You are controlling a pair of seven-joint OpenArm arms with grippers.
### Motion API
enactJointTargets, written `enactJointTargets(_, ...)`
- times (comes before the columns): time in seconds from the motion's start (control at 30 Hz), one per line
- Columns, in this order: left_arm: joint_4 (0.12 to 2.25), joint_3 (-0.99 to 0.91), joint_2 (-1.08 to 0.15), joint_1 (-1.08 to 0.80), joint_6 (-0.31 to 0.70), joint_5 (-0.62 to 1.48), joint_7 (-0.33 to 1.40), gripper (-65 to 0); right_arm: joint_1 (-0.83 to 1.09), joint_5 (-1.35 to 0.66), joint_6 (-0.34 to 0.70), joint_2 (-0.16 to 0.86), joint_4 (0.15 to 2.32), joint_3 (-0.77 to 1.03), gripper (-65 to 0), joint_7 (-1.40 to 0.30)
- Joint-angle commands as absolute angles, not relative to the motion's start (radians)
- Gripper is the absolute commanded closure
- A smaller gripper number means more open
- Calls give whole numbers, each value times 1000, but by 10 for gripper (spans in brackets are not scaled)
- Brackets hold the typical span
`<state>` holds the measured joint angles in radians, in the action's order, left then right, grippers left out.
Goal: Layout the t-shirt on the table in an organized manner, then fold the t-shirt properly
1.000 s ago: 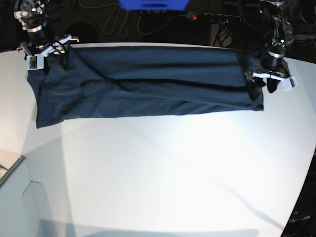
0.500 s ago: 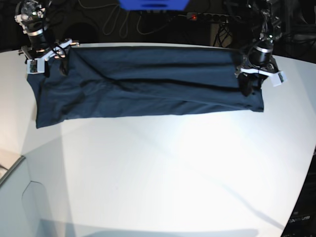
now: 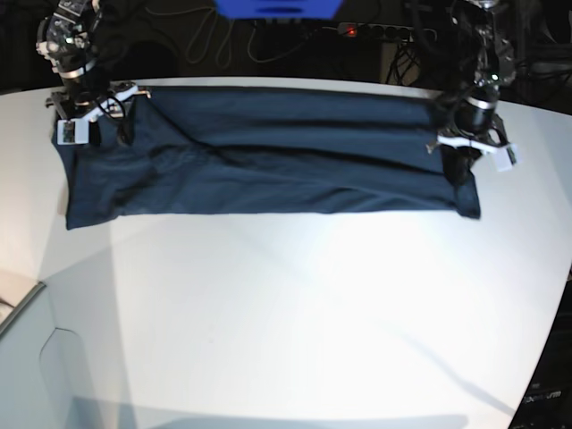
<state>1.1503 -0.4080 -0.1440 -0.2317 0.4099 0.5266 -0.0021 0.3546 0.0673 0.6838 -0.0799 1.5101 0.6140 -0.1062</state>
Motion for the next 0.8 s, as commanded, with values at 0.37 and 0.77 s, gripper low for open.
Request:
enactJointTargets(0.37,1331,-380,-150,-191,417,538,-38,-2,292,48,698,-68,1488,616,-362,-82)
enactJointTargets(0.77,1380,-102,104,-229,414,203,-42,-2,292,48,698,-64,1495,616,-362,-82)
